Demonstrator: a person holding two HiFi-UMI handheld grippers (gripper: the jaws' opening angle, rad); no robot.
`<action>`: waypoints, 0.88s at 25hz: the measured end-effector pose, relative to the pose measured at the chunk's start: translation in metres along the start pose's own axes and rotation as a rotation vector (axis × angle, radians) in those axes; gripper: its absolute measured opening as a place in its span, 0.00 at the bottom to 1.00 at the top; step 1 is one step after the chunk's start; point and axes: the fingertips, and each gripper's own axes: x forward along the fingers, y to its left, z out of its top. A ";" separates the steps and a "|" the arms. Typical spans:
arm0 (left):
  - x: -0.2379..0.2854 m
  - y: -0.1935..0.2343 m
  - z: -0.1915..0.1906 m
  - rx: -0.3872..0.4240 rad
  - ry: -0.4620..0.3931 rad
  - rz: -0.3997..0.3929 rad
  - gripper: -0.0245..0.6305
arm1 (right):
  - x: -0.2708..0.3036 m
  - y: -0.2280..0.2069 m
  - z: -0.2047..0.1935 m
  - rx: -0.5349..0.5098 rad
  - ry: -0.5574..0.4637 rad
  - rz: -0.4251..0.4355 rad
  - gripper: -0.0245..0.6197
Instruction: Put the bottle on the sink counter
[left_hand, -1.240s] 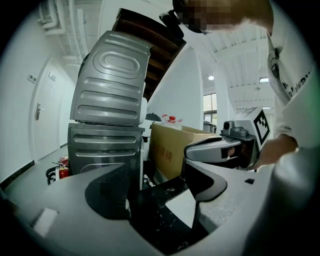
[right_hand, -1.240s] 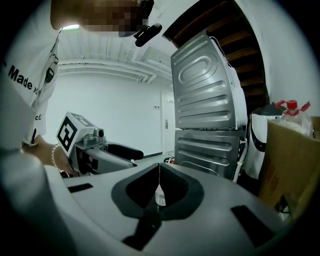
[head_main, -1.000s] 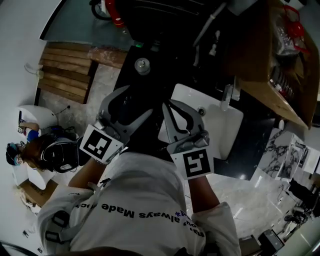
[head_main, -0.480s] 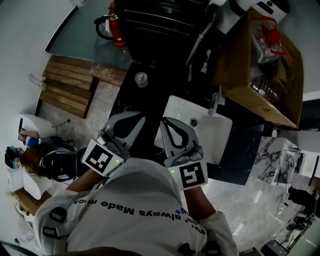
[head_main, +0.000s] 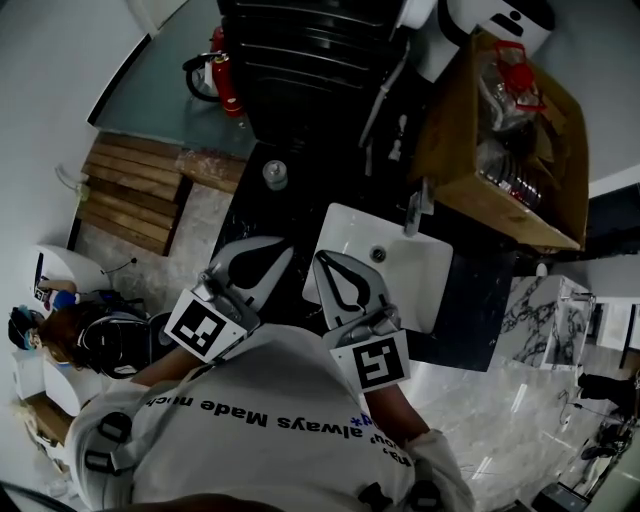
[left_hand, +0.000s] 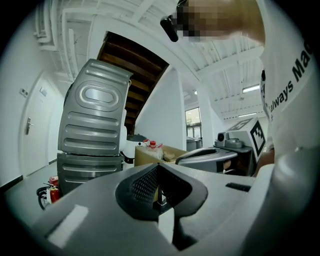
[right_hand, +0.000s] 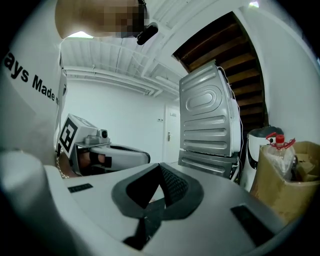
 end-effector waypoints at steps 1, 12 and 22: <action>0.000 -0.001 0.001 0.000 0.000 -0.003 0.04 | 0.000 0.000 0.001 0.000 -0.001 -0.003 0.05; 0.002 -0.002 -0.001 -0.004 0.007 -0.013 0.04 | -0.001 -0.002 0.001 0.003 -0.003 -0.010 0.05; 0.005 0.004 -0.002 -0.012 0.015 -0.015 0.04 | 0.006 -0.006 0.001 0.011 -0.002 -0.011 0.05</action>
